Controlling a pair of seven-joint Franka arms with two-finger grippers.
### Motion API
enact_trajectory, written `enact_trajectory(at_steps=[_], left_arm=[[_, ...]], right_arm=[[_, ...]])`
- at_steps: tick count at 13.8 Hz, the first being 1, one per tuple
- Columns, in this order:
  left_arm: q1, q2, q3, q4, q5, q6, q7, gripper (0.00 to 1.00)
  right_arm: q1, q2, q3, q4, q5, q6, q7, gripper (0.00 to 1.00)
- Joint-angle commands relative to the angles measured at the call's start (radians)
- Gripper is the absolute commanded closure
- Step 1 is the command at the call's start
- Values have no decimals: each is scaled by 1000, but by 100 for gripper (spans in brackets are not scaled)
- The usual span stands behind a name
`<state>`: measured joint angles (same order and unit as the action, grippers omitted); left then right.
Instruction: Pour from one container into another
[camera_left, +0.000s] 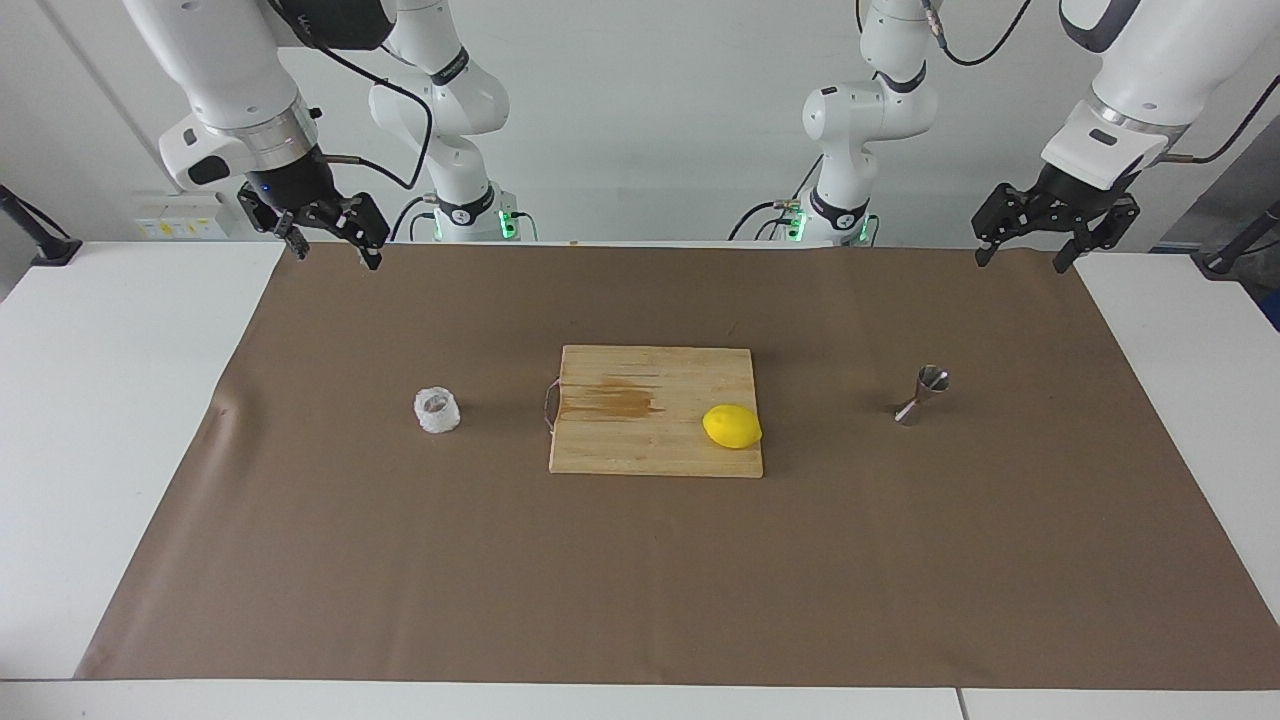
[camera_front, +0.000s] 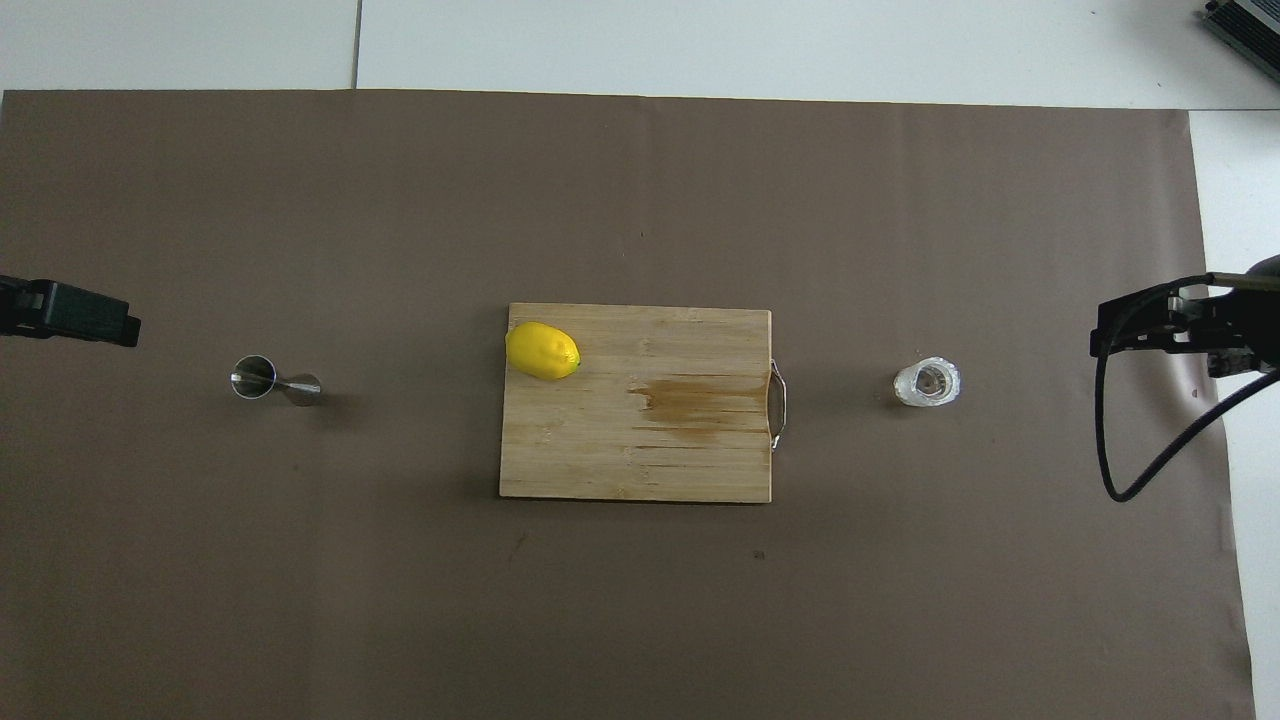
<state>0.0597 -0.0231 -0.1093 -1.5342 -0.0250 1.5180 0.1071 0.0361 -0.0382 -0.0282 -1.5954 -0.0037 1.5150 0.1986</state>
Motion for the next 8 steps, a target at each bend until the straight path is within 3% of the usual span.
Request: enact_trajectory(at_steps=[1, 4, 8], left_arm=[[6, 23, 2, 5, -15, 14, -10, 0], [14, 55, 6, -1, -23, 18, -75, 0], [104, 129, 7, 0, -91, 21, -158, 0]], right_arm=[[-7, 3, -5, 9, 28, -15, -27, 0], [-7, 3, -5, 9, 27, -16, -27, 0], [-7, 3, -5, 9, 28, -16, -27, 0]])
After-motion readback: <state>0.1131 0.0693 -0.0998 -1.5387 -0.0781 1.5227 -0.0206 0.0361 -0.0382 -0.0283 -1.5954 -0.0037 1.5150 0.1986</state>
